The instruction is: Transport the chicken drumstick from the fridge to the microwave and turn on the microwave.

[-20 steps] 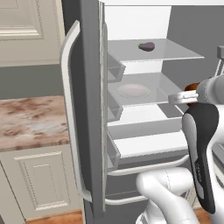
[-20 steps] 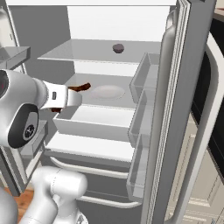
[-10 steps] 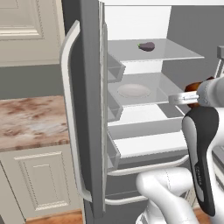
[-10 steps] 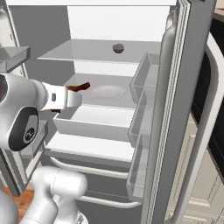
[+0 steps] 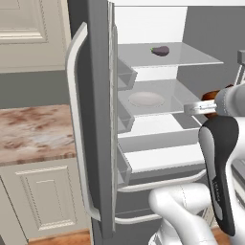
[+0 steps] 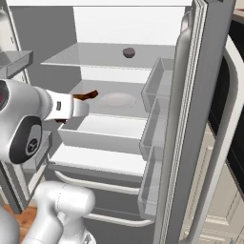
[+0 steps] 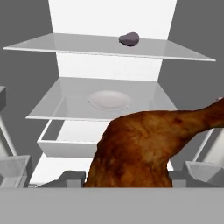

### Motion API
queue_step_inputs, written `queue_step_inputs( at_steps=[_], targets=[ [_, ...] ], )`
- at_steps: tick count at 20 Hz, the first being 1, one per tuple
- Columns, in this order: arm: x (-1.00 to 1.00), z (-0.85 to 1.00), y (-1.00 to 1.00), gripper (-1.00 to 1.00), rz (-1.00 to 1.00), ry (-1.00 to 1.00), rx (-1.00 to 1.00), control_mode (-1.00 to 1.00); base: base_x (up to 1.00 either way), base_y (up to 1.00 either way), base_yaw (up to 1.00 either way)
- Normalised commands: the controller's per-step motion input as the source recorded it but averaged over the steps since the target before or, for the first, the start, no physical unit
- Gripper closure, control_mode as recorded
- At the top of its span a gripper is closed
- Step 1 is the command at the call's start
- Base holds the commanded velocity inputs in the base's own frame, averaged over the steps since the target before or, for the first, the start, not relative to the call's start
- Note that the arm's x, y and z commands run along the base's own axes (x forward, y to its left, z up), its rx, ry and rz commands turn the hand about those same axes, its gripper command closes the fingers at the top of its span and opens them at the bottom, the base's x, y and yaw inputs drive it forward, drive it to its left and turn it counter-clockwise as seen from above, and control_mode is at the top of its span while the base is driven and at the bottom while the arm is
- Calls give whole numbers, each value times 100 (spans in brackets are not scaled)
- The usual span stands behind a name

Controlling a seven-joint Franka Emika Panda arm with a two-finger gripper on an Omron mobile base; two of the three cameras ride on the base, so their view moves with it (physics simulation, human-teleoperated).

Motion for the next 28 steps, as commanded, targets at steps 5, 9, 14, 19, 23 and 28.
queue_step_inputs(
  at_steps=[5,9,14,19,23,28],
  targets=[
    [0,0,10,100,0,0,0,-100,0,0,0],
    [0,0,9,100,0,10,0,-100,0,0,0],
    [0,0,0,100,0,0,0,100,0,2,0],
    [0,0,0,100,0,0,0,100,-1,0,0],
    [0,0,0,100,0,0,0,100,-3,0,0],
    [0,0,0,100,0,0,0,100,-23,0,0]
  ],
)
